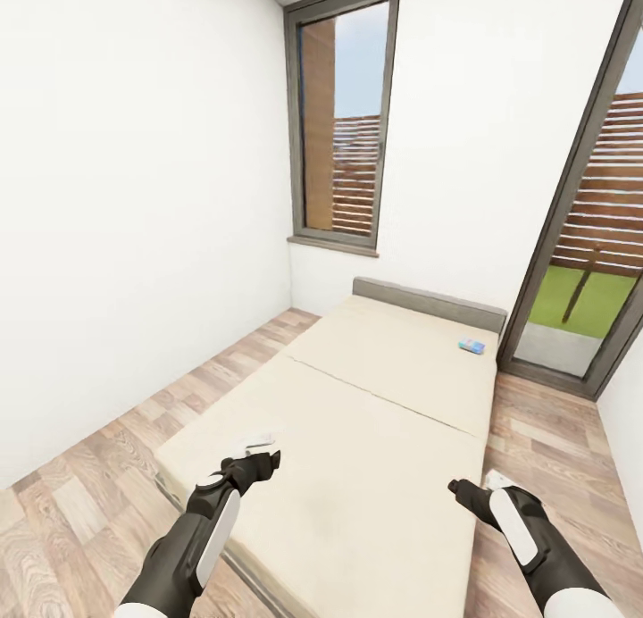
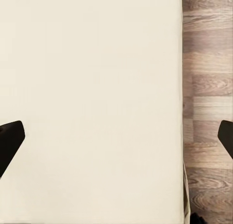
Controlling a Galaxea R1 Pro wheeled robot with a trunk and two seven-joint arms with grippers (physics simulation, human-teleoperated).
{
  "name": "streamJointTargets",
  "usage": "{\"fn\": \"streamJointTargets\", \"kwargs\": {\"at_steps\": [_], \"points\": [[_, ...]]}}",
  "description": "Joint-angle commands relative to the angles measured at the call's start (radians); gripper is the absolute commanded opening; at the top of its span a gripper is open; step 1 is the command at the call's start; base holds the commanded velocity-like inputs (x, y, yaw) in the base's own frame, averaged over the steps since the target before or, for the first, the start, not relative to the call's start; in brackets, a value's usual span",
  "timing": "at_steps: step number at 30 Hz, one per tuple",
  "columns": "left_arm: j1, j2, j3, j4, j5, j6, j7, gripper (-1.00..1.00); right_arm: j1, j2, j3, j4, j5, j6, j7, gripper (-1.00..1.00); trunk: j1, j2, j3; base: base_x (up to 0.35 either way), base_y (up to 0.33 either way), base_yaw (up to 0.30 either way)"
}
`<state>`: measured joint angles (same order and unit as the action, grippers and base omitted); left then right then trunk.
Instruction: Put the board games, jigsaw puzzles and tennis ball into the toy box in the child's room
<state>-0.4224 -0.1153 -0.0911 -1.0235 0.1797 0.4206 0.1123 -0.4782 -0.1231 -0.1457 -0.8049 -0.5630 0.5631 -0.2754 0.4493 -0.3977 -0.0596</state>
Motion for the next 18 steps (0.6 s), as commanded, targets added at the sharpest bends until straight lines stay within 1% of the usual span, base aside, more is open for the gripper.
{"fn": "streamJointTargets", "kwargs": {"at_steps": [1,5,11,14,18], "points": [[-0.001,0.000,-0.002,-0.001,0.010,0.004,0.009,1.00,0.000,0.000,0.002,-0.002,-0.011,0.003,-0.008,1.00,0.001,-0.002,-0.002,0.000,-0.037,0.240],[-0.001,0.000,-0.002,-0.001,0.010,0.004,0.009,1.00,0.000,-0.001,0.008,-0.002,-0.011,0.002,-0.008,1.00,0.001,-0.002,0.002,-0.072,-0.058,0.242],[-0.001,0.001,-0.002,-0.001,0.011,0.004,0.009,1.00,0.000,-0.001,0.010,-0.002,-0.011,0.001,-0.008,1.00,0.001,-0.002,0.006,-0.160,-0.115,0.234],[0.000,0.001,-0.002,-0.001,0.011,0.004,0.009,1.00,0.000,-0.001,0.010,-0.002,-0.011,0.001,-0.008,1.00,0.001,-0.002,0.007,-0.076,-0.057,0.142],[-0.001,0.001,-0.002,-0.001,0.011,0.004,0.009,1.00,0.000,-0.001,0.011,-0.002,-0.011,0.001,-0.008,1.00,0.001,-0.002,0.008,-0.059,-0.023,0.057]]}}
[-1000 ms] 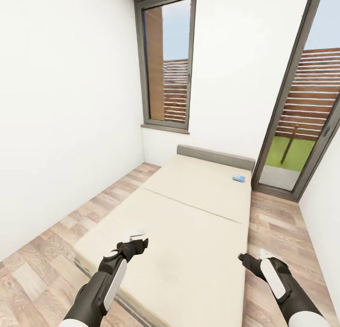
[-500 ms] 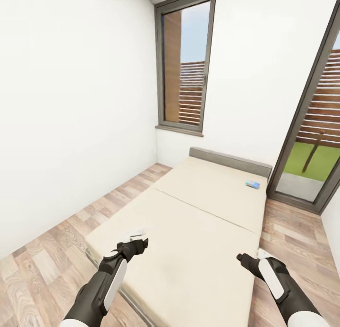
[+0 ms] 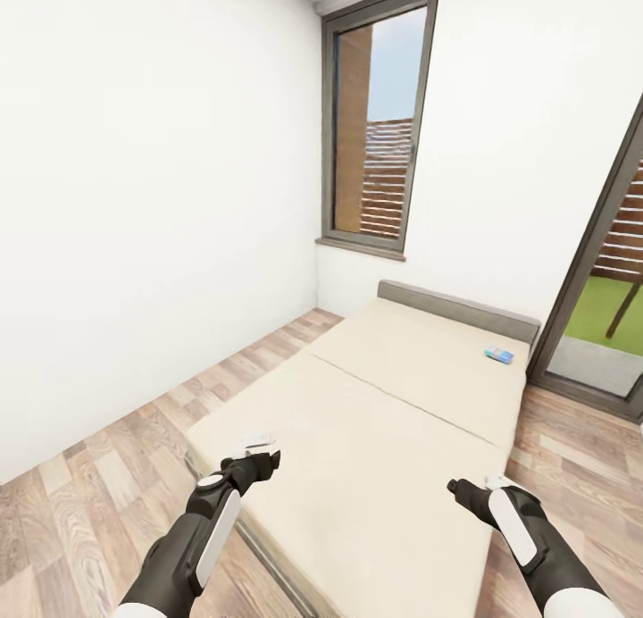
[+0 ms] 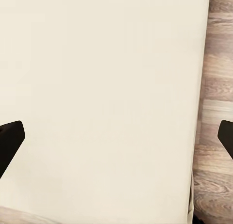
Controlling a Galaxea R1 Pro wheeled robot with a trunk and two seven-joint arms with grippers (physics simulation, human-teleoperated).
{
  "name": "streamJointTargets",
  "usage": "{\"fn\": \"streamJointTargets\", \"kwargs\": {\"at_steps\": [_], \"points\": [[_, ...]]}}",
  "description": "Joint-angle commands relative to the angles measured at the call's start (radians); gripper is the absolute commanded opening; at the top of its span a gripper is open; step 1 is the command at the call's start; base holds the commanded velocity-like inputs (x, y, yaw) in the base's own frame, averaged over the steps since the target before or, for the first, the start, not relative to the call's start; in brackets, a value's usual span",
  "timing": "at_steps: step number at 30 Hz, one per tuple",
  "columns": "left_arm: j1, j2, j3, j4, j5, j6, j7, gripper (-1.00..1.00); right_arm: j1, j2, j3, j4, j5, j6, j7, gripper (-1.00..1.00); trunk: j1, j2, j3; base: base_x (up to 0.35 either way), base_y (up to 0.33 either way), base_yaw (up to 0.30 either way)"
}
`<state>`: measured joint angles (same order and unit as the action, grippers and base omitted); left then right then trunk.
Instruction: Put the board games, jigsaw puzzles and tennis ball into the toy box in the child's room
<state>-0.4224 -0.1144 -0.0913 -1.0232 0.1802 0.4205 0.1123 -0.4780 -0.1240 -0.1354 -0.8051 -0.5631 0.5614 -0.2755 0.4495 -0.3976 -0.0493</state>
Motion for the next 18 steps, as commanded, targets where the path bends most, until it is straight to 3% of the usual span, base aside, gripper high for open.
{"fn": "streamJointTargets", "kwargs": {"at_steps": [1,7,18], "points": [[-0.001,0.000,-0.002,-0.002,0.010,0.004,0.009,1.00,-0.001,0.000,0.000,-0.002,-0.011,0.003,-0.008,1.00,0.001,-0.002,-0.002,-0.089,-0.012,0.029],[-0.001,0.000,-0.002,-0.002,0.010,0.004,0.009,1.00,-0.001,0.000,0.000,-0.002,-0.011,0.003,-0.008,1.00,0.001,-0.002,-0.002,-0.135,-0.042,0.081],[0.000,0.000,-0.002,-0.002,0.011,0.004,0.009,1.00,-0.001,0.000,0.000,-0.002,-0.011,0.003,-0.008,1.00,0.001,-0.002,0.002,-0.070,-0.032,0.247]]}}
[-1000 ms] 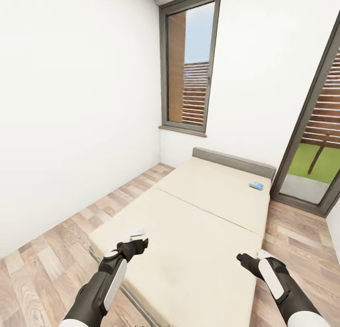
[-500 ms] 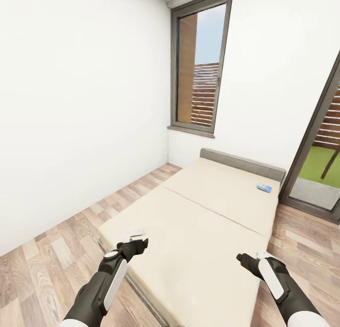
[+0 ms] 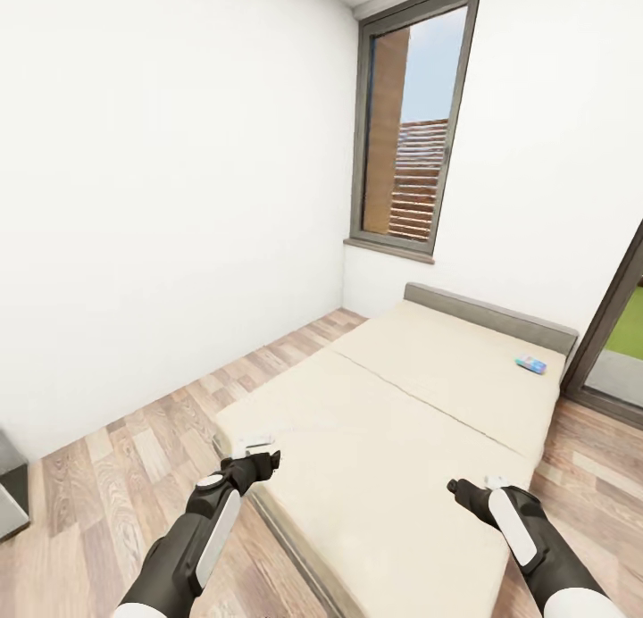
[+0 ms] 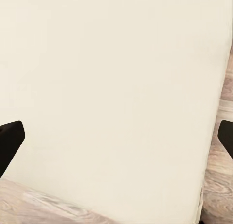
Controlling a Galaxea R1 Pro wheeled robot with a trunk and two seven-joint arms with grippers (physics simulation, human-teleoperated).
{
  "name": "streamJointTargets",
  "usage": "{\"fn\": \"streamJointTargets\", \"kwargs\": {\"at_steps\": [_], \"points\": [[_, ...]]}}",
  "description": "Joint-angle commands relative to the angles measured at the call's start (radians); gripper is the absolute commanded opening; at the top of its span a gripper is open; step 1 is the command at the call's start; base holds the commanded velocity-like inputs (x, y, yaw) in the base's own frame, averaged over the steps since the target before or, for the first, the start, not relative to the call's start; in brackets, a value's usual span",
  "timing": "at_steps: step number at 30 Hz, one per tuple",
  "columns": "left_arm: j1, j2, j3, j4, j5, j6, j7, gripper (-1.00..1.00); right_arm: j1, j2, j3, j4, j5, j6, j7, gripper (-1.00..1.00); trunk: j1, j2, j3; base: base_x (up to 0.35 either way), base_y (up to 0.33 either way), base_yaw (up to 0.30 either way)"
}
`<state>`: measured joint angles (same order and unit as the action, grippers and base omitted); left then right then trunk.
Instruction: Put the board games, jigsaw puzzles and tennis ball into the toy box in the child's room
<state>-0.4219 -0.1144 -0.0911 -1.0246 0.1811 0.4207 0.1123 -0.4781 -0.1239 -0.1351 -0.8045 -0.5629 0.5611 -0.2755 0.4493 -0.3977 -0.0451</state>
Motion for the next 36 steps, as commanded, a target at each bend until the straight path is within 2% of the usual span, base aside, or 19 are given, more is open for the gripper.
{"fn": "streamJointTargets", "kwargs": {"at_steps": [1,9,21,36], "points": [[-0.001,0.000,-0.002,-0.001,0.010,0.004,0.009,1.00,0.000,0.000,0.000,-0.002,-0.011,0.003,-0.008,1.00,0.001,-0.002,-0.002,-0.009,-0.004,0.272],[-0.001,0.000,-0.002,-0.002,0.011,0.004,0.009,1.00,0.000,0.000,0.001,-0.001,-0.011,0.003,-0.008,1.00,0.001,-0.002,0.001,-0.003,-0.043,0.274],[-0.001,0.001,-0.002,-0.002,0.010,0.004,0.009,1.00,0.000,0.000,0.002,-0.001,-0.011,0.003,-0.008,1.00,0.001,-0.002,0.006,-0.042,-0.178,0.276],[-0.001,0.001,-0.002,-0.001,0.011,0.004,0.009,1.00,0.000,0.000,0.002,0.000,-0.011,0.003,-0.008,1.00,0.001,-0.002,0.012,-0.086,-0.013,0.276]]}}
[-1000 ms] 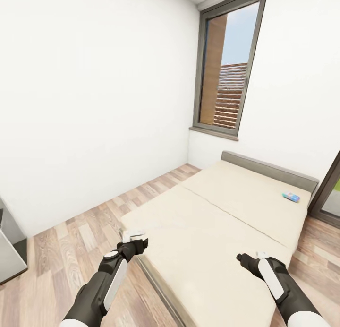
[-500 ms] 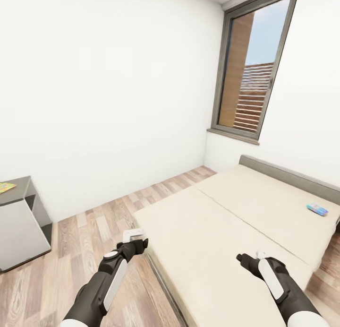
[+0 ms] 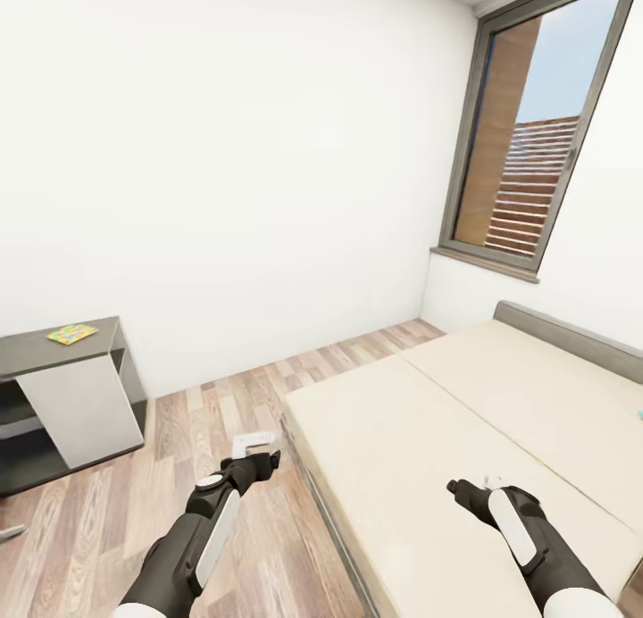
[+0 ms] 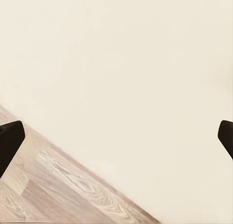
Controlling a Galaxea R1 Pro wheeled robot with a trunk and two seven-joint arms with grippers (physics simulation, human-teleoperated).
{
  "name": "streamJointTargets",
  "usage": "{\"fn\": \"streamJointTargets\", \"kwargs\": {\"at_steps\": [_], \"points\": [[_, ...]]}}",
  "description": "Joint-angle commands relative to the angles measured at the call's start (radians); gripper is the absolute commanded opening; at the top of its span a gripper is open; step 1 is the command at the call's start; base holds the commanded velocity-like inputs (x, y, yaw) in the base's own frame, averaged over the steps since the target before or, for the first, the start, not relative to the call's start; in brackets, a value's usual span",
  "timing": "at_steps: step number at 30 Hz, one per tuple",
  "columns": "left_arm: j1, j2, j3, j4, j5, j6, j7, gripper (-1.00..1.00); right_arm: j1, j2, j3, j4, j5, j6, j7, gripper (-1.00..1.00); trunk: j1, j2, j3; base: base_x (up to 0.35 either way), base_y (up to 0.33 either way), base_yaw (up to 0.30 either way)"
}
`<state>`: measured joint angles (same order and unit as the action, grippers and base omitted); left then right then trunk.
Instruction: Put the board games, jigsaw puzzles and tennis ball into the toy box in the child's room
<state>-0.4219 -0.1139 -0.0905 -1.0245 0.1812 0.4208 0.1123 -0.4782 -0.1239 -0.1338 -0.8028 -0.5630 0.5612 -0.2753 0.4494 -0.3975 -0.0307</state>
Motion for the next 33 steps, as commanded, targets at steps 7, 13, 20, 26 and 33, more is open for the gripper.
{"fn": "streamJointTargets", "kwargs": {"at_steps": [7,13,20,26,33], "points": [[0.000,0.000,-0.002,-0.001,0.011,0.004,0.009,1.00,0.000,0.000,0.000,-0.001,-0.011,0.003,-0.008,1.00,0.001,-0.002,0.000,-0.075,0.040,0.276],[-0.001,0.000,-0.002,-0.002,0.011,0.004,0.009,1.00,0.000,0.000,0.000,-0.001,-0.011,0.003,-0.008,1.00,0.001,-0.002,0.003,-0.026,0.008,0.276],[-0.001,0.000,-0.002,-0.001,0.011,0.004,0.009,1.00,0.000,0.000,0.000,-0.001,-0.011,0.003,-0.008,1.00,0.001,-0.002,0.005,-0.190,0.001,0.276],[-0.001,0.000,-0.002,-0.002,0.011,0.004,0.009,1.00,0.000,0.000,0.000,-0.002,-0.011,0.003,-0.008,1.00,0.001,-0.002,0.008,-0.062,0.000,0.276],[-0.001,0.000,-0.002,-0.002,0.010,0.004,0.009,1.00,0.000,0.000,0.000,-0.001,-0.011,0.003,-0.008,1.00,0.001,-0.002,0.011,-0.085,0.000,0.276]]}}
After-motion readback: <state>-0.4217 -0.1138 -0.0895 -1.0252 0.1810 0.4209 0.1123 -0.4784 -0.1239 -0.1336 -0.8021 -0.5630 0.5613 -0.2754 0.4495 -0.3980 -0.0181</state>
